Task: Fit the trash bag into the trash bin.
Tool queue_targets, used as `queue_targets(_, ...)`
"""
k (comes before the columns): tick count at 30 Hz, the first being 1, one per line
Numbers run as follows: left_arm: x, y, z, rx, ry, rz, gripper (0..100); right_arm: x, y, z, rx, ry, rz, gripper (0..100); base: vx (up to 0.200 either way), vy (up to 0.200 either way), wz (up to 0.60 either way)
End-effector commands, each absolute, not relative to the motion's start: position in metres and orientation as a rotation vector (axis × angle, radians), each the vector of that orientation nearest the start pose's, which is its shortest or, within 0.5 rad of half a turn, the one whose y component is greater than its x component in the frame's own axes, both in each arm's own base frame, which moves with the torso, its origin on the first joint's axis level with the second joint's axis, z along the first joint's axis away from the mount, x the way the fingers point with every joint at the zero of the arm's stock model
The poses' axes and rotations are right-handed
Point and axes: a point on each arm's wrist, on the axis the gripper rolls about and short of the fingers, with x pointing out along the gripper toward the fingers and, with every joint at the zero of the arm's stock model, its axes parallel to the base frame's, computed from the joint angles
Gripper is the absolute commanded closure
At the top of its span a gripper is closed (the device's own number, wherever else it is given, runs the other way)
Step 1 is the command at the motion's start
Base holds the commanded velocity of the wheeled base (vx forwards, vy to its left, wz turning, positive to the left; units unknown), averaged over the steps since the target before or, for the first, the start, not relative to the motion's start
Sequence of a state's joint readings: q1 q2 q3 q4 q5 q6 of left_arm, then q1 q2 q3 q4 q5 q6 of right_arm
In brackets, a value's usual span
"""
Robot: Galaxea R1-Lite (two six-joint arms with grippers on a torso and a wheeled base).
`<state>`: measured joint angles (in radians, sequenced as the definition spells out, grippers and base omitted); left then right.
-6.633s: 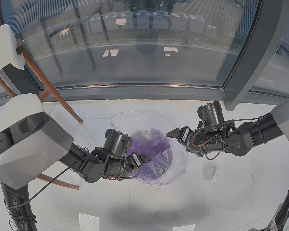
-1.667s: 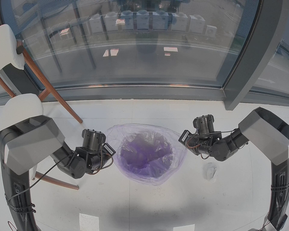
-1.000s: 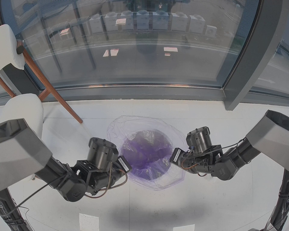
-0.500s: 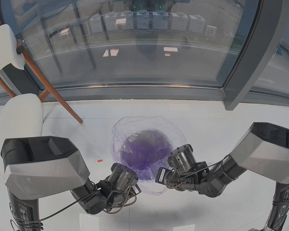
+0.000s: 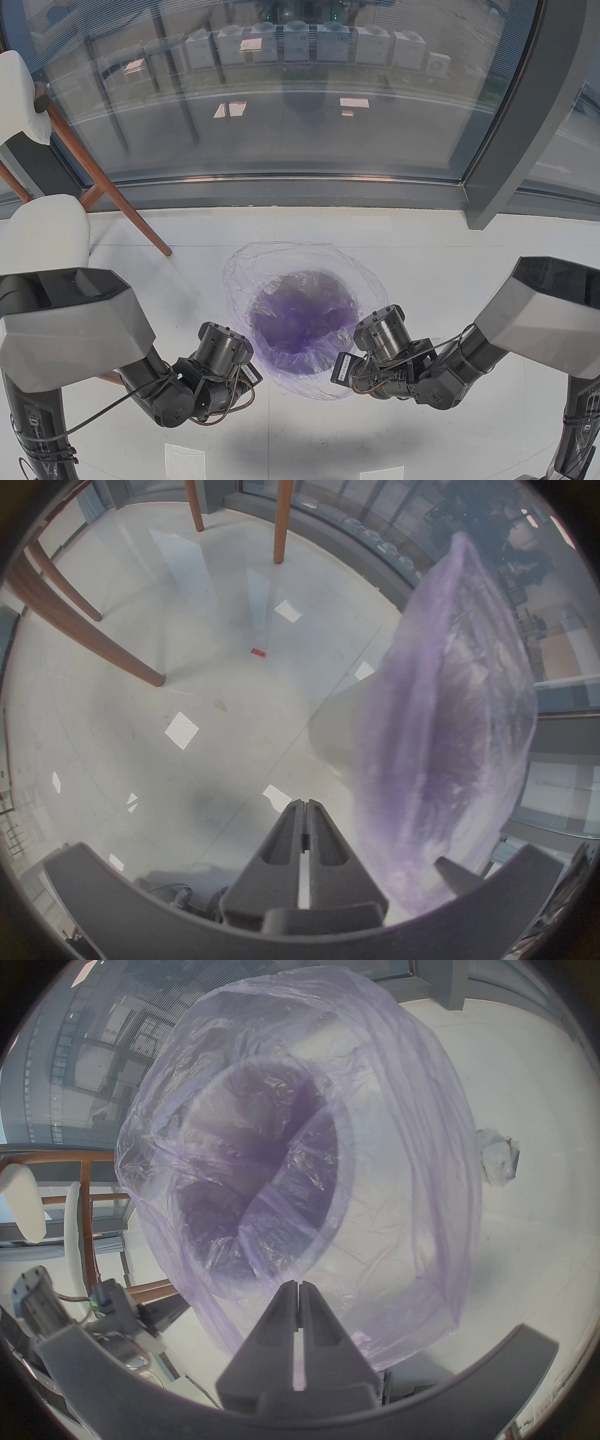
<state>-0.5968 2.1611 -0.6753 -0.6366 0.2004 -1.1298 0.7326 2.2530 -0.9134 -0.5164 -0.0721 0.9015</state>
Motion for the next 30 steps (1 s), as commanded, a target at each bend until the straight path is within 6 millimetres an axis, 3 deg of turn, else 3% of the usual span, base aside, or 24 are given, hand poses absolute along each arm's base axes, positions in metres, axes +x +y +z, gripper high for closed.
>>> queue_targets(1,0.233,-0.2,0.048,-0.773,0.882,-0.023,100,0.271,0.251,-0.001,0.476,0.988,0.226,100,0.0,0.0,0.0)
queue_targets(4,0.204,-0.208,0.068,-0.807,0.935,-0.101,100,0.271,0.251,-0.007,0.467,0.997,0.215,100,0.0,0.0,0.0)
queue_targets(9,0.216,-0.216,0.076,-0.849,0.922,-0.14,100,0.271,0.251,-0.009,0.464,1.0,0.213,100,0.0,0.0,0.0)
queue_targets(10,0.223,-0.218,0.073,-0.853,0.916,-0.13,100,0.271,0.251,-0.009,0.463,1.001,0.214,100,0.0,0.0,0.0)
queue_targets(13,0.247,-0.224,0.04,-0.815,0.952,-0.05,100,0.27,0.252,-0.008,0.463,1.001,0.216,100,0.0,0.0,0.0)
queue_targets(19,0.259,-0.224,0.005,-0.702,0.988,-0.009,100,0.271,0.251,-0.006,0.466,0.995,0.216,100,0.0,0.0,0.0)
queue_targets(24,0.271,-0.218,-0.009,-0.687,0.955,0.068,100,0.271,0.252,-0.006,0.468,0.993,0.218,100,0.0,0.0,0.0)
queue_targets(30,0.286,-0.218,0.007,-0.78,0.903,0.066,100,0.269,0.253,-0.005,0.467,0.993,0.223,100,0.0,0.0,0.0)
